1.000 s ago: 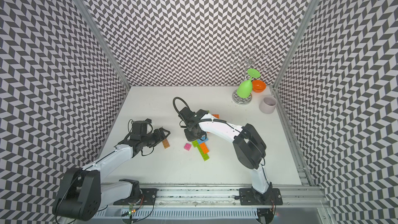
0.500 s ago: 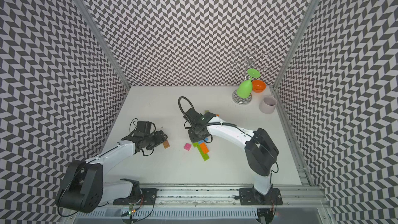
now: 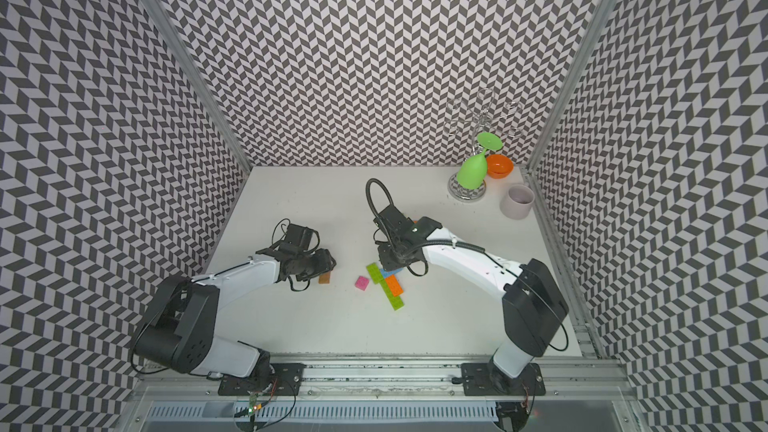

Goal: Assemble a small pinwheel with lego
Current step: Adjust the lego brick at the center of the board.

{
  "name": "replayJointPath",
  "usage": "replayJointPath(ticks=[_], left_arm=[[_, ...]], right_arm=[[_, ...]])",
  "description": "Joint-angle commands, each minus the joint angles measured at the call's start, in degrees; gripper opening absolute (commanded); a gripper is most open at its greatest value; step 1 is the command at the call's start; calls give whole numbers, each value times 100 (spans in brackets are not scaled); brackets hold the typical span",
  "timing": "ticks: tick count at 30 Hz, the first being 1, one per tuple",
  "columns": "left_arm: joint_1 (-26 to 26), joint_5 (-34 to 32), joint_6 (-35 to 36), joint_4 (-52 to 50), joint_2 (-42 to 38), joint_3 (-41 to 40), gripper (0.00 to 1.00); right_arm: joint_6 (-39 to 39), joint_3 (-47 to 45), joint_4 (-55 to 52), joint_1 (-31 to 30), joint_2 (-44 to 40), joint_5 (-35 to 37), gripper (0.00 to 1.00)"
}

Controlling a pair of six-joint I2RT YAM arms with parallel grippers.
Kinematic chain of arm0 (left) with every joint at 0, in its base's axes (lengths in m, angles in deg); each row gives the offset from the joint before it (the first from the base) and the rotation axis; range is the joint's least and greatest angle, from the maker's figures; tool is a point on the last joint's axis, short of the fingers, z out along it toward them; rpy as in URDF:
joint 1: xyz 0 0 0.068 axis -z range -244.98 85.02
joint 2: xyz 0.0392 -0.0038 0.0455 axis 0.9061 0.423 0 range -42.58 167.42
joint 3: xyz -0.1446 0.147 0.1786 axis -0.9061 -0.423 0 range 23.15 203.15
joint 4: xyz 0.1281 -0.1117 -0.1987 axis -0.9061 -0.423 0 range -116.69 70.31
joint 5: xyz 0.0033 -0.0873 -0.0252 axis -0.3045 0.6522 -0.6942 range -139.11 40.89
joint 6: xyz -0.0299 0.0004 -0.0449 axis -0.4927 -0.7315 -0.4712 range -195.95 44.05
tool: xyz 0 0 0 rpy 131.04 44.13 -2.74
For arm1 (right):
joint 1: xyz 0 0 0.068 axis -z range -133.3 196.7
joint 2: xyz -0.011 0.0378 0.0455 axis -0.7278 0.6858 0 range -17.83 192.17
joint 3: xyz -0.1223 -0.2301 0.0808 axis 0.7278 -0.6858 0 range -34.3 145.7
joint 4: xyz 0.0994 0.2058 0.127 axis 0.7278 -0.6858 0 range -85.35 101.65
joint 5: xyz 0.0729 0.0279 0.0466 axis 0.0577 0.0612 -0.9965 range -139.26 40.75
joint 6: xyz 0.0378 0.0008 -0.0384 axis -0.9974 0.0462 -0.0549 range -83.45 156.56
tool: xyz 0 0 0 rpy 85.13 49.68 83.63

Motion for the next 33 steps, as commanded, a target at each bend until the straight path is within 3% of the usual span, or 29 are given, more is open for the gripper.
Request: replayJointPath(ticks=[1,9,19,26,33], left_arm=[[347,-164,306,-364,384,250,58],[1189,-428,408,-649,789,480,46],[1829,-1017,128,-1203,823,357,43],[1897,-856,-170,-1102,400,-67,41],[1506,-788,-204,-998,130,-148,48]], right_arm=[[43,-169,222,62,-266,108,13],[79,-415,232,208,-506,188,13],[57,-550,230,274,-648,194,12],[-6,-548,302,279,-712,130,12],[-493,-523,687,-86,-638,-227,13]])
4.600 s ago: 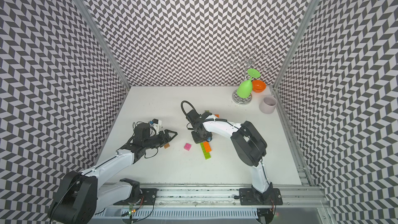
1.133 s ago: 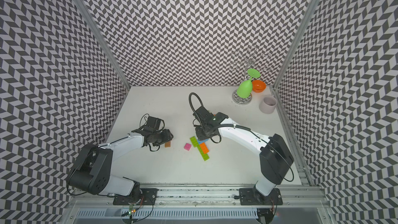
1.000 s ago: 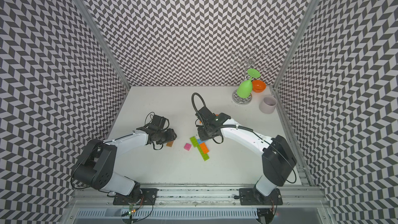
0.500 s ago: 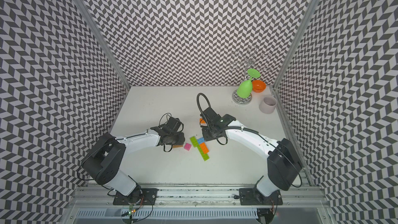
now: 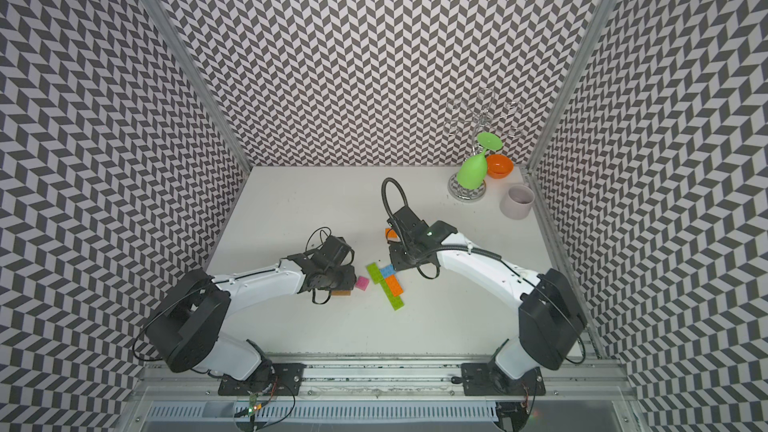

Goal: Assemble a small pinwheel with lego
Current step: Adjust the lego brick at the center of the board, then pick up the lego brick from the center of the board.

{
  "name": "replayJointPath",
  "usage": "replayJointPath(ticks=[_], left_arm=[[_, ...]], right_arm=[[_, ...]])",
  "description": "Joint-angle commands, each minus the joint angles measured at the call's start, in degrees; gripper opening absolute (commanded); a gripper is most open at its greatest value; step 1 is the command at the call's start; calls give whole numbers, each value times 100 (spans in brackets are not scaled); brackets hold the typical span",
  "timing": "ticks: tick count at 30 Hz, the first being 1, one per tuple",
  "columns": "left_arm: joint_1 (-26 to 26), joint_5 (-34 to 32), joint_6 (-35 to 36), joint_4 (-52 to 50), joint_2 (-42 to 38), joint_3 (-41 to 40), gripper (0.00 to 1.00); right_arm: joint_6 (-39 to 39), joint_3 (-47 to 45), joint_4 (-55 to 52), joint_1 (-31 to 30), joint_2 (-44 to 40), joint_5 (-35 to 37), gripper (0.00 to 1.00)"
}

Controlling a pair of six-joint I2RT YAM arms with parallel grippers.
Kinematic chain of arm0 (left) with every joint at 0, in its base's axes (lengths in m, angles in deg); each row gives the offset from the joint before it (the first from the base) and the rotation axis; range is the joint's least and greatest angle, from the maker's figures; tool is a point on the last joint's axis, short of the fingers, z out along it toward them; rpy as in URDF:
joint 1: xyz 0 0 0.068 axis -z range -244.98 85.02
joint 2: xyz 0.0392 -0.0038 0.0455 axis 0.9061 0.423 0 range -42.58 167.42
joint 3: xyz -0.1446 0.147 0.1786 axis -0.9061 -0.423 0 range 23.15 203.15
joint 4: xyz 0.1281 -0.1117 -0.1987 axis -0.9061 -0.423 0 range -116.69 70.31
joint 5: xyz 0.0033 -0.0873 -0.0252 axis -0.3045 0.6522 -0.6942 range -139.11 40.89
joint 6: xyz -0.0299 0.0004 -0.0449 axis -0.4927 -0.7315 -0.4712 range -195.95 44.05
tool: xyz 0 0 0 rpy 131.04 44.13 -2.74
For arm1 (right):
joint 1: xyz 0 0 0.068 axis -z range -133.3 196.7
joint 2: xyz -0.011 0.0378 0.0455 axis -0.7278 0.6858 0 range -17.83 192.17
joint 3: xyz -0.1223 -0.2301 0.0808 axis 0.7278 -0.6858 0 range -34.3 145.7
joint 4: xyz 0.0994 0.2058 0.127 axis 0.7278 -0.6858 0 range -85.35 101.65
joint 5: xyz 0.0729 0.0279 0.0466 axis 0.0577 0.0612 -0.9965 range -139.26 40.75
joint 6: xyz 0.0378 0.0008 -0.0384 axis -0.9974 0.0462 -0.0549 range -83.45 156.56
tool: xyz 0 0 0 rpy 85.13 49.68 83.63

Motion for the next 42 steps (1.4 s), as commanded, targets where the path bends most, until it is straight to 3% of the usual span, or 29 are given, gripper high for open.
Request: replayJointPath(ticks=[1,11,14,17,23,31,36,42], left_arm=[[-245,209,-73,-482,-2,-337,48],[-267,1135,-134,5,-531,-845,47],[-399,1050,-258,-117,-918,-757,50],[-974,1123,-279,-156,-1517,-622,54],[-2784,2211,-204,171,-2688,-575,57],[-4473,3494,-67,312,-3369,-961,57],[-5054,3805,126,190,-3477,-1147,56],[-5125,3862,162,221,-3404,-1135,56]], right_arm=[[-348,62,372,-344,-69,-114,13],[-1101,128,694,-850,44,-131,13],[-1185,213,774,-1016,242,-282,14],[-1174,502,767,-1363,680,-329,13],[-762,1296,557,-1606,1877,-465,14],[-346,2284,-184,-1705,2979,-41,16],[-279,2525,-320,-1694,3280,26,16],[-272,2558,-417,-1724,3409,-45,18]])
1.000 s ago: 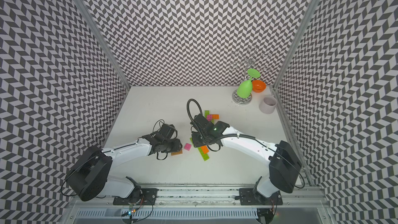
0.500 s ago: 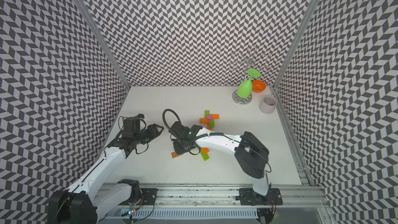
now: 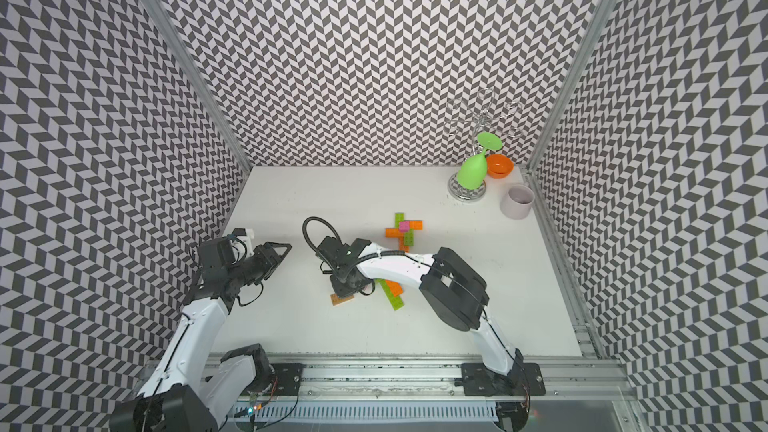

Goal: Assemble a small pinwheel with lego
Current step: Pick up the lego brick from the center of the board.

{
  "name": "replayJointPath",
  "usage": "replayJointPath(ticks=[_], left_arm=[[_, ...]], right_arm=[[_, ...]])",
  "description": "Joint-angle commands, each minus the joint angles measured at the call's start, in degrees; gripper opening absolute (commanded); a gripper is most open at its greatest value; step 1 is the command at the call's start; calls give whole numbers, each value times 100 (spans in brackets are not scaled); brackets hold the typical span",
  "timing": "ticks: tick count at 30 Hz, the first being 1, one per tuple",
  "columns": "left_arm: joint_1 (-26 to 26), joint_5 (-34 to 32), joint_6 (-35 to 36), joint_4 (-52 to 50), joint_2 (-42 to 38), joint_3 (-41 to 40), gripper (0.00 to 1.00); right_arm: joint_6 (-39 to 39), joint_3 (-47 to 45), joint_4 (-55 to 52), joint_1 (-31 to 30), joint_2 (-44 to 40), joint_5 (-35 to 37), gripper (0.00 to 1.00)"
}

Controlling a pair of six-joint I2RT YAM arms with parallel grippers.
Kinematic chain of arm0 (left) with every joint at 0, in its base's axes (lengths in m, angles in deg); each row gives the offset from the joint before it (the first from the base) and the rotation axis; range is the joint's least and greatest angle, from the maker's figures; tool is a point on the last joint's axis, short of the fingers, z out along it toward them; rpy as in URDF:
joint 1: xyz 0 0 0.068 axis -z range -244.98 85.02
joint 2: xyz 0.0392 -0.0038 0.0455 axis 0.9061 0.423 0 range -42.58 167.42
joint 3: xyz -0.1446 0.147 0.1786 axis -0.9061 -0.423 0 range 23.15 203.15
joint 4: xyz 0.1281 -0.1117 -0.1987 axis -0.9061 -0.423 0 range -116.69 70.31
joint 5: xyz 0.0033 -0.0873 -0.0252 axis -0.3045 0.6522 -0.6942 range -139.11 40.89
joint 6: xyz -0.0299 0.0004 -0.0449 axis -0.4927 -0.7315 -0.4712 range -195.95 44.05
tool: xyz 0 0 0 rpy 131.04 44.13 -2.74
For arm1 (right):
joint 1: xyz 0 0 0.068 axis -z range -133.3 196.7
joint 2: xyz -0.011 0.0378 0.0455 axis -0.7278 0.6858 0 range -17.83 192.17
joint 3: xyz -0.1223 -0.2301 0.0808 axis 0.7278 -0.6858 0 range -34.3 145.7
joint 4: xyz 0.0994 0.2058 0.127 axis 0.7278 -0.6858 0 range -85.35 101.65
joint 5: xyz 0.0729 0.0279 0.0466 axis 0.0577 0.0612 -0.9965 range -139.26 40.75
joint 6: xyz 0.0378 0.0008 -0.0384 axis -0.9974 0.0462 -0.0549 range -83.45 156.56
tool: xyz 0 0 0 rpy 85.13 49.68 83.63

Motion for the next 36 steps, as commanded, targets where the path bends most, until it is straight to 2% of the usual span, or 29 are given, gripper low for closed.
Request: replayJointPath(ticks=[1,12,24,36], left_arm=[[-40,220,180,6,0,7,56],[-60,229,191,-2,-35,-3,56],[-57,203,187,7,-44,-7,55],[-83,211,194,32,-17,-3,55]], right_arm=[[37,108,-158,-69,112,92,18],[34,195,-249,-125,351,6,19],[-317,588,-1283,-290,836,959,19],[-316,503,-1046,-337,984,428,13]])
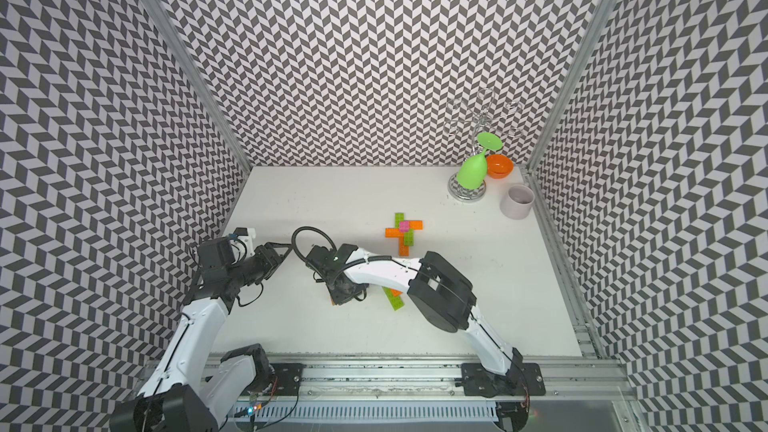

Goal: Assemble a small pinwheel with lego
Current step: Pick up the lego brick from the center of the board.

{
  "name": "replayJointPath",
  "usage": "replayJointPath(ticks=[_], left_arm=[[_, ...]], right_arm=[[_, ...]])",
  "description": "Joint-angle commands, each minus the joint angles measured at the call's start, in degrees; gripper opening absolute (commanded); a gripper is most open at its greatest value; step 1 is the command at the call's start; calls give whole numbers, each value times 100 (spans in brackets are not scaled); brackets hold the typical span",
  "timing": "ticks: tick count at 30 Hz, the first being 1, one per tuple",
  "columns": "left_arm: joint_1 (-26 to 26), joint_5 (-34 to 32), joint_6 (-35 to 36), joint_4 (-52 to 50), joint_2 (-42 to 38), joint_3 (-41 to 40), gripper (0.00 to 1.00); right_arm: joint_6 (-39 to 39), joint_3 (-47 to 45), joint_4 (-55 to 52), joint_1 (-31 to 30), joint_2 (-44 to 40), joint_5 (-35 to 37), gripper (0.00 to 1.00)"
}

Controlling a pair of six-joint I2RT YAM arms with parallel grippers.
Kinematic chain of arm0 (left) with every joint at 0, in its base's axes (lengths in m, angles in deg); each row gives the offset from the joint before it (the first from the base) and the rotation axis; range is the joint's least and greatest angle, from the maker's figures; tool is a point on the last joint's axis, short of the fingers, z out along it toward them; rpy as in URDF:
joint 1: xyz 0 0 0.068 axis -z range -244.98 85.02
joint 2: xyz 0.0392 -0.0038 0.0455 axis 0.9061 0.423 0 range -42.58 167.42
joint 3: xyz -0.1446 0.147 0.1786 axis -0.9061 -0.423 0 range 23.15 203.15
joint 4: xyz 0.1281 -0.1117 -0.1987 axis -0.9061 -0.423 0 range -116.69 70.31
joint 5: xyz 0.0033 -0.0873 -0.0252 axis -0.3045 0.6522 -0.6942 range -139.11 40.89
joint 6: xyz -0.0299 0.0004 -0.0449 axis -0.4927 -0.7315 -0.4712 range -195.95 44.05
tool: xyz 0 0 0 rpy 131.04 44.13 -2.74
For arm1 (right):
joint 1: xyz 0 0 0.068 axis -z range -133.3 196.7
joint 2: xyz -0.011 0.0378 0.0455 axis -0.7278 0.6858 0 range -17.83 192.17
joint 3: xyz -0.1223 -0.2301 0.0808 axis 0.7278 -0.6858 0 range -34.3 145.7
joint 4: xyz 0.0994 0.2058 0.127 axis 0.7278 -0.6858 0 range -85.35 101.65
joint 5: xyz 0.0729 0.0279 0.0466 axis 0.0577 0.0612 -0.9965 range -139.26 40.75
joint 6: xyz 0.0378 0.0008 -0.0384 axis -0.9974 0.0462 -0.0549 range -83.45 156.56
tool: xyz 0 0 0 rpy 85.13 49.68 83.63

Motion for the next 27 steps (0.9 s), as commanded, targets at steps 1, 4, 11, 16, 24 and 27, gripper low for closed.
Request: replayJointPath(ticks=[1,4,11,16,24,27], left_arm=[[-45,45,95,33,-24,-2,55],[-44,61,99,34,-28,-2,55],[-46,98,82,72,-107,-31,56],[97,165,20,272,-110,-130,57],[1872,-721,-476,979,17,-412,58],[2360,-950,-683,1221,130,-498,58]], right_arm=[[-34,-160,-237,-24,430,-120,12],[193,-231,16,-24,209,-356,10],[834,-494,287,-20,-472,-490,7],[993,-988,301,52,-1081,-302,6],[1287,-2093,306,500,-2053,12,6],[1415,-2136,299,680,-2142,73,6]])
